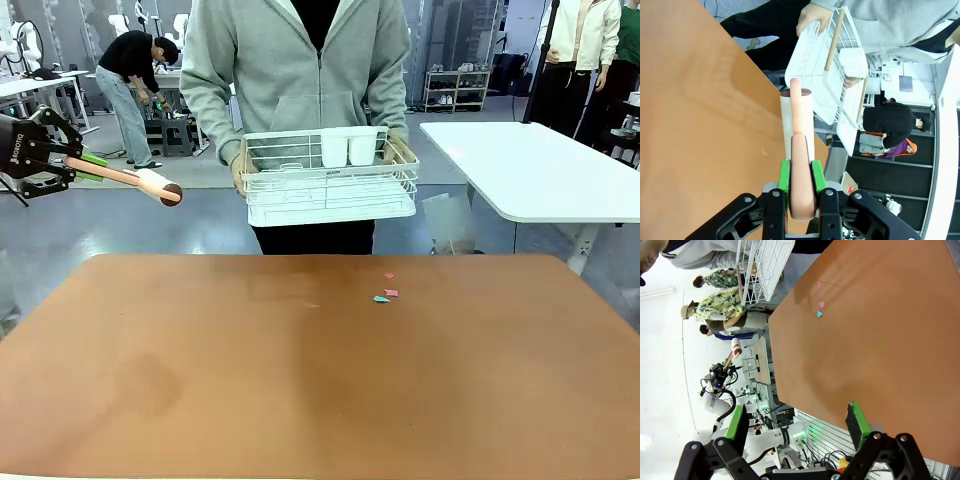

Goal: Clean the table.
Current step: Clean the table with the Lint Roller when the human lifts the Dish drying rack.

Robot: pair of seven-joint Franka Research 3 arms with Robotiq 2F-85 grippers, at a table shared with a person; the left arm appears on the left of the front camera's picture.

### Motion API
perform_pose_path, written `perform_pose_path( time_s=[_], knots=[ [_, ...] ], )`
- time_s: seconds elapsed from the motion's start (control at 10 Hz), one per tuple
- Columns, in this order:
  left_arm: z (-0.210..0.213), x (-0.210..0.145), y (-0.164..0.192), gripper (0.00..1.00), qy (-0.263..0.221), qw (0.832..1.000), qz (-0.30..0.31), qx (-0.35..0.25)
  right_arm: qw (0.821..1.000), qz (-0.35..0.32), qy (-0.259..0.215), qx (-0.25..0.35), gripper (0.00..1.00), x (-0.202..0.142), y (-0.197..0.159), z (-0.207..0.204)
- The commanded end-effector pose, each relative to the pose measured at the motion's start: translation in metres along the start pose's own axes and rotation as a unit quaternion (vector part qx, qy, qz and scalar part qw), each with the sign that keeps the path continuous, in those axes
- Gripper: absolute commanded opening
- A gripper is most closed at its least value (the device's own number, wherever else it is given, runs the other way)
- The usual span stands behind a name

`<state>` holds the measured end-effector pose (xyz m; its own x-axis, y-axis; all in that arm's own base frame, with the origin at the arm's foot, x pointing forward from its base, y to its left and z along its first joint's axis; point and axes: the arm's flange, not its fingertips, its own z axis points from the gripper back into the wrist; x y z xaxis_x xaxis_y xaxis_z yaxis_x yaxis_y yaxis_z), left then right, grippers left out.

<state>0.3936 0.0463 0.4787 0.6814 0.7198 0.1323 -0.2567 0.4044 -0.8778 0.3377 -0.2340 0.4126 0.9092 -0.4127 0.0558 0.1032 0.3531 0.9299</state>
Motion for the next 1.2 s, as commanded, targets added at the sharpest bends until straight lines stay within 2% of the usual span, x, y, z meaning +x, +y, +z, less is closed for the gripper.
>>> perform_pose_path(
  time_s=[0.0,0.1,0.3,0.4,0.6,0.7,0.8,0.9,1.1],
  knots=[
    [0.000,0.000,0.000,0.22,0.000,1.000,0.000,0.000,1.000,0.003,-0.002,0.002,1.00,0.000,0.002,0.003],
    [0.000,0.010,-0.014,0.22,0.019,0.995,-0.094,0.013,1.000,0.003,-0.002,0.002,1.00,0.000,0.002,0.003],
    [-0.008,0.033,-0.057,0.22,0.086,0.981,-0.171,0.043,1.000,0.003,-0.002,0.002,1.00,0.000,0.002,0.003],
    [-0.030,0.048,-0.069,0.22,0.167,0.965,-0.201,0.036,1.000,0.003,-0.002,0.002,1.00,0.000,0.002,0.003],
    [-0.087,0.062,-0.064,0.22,0.207,0.938,-0.275,0.040,1.000,0.003,-0.002,0.002,1.00,0.000,0.002,0.003],
    [-0.115,0.061,-0.052,0.22,0.220,0.929,-0.296,0.015,1.000,0.003,-0.002,0.002,1.00,0.000,0.002,0.003],
    [-0.127,0.058,-0.045,0.22,0.240,0.927,-0.290,0.004,1.000,0.003,-0.002,0.002,1.00,0.000,0.002,0.003],
    [-0.145,0.057,-0.038,0.22,0.253,0.933,-0.255,0.013,1.000,0.003,-0.002,0.002,1.00,0.000,0.002,0.003],
    [-0.161,0.056,-0.032,0.22,0.282,0.936,-0.209,0.032,1.000,0.003,-0.002,0.002,1.00,0.000,0.002,0.003]
  ],
)
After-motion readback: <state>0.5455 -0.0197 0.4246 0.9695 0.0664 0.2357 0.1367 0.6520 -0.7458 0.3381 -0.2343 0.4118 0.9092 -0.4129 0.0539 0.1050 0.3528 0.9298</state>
